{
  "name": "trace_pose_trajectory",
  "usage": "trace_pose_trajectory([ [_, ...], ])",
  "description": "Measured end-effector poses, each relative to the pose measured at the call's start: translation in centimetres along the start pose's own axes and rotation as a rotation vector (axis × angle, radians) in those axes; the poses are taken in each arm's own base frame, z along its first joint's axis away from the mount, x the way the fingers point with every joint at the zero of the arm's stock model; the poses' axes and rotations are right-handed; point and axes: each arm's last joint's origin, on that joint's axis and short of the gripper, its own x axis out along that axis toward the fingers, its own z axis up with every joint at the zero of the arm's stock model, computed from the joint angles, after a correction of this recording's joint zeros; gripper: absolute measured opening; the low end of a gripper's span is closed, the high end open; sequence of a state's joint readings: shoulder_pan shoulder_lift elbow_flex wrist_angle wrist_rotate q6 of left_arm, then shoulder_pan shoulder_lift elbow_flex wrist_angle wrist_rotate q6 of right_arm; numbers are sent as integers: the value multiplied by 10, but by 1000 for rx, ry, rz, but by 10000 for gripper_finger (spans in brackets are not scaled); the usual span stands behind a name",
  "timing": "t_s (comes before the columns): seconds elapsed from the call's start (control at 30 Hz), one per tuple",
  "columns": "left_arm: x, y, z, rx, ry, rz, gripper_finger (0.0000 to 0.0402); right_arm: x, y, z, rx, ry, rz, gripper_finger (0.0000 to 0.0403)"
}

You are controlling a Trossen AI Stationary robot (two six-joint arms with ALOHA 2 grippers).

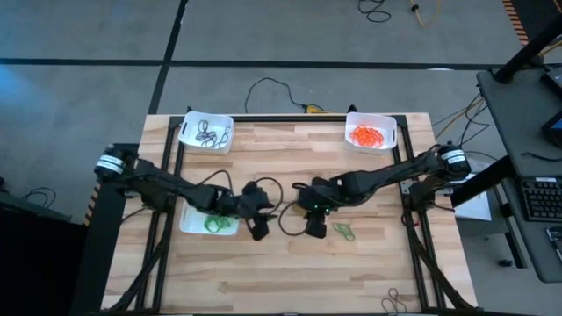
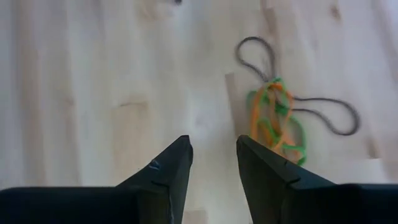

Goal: Sort rubber bands into baskets
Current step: Put the orange rubber band into the top right white bin

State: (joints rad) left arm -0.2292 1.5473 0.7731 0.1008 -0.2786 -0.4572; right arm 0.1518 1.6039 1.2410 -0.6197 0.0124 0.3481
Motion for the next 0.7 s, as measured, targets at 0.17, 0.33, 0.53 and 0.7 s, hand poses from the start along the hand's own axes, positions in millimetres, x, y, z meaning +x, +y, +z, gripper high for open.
trace_pose_trajectory([
  [0.17, 7, 9, 4, -24, -5, -19, 137, 23, -4, -5, -32, 32, -59, 113],
  [0.33, -10, 9, 11, -53, 2, -37, 118, 50, -10, -3, -62, 38, -65, 87],
  [0.53, -44, 11, 13, -104, 68, -36, 115, 73, -20, -3, -62, 66, -88, 54],
  [0.7, -62, 13, 18, -89, 27, -13, 115, 88, -25, -8, -77, 107, -99, 33],
])
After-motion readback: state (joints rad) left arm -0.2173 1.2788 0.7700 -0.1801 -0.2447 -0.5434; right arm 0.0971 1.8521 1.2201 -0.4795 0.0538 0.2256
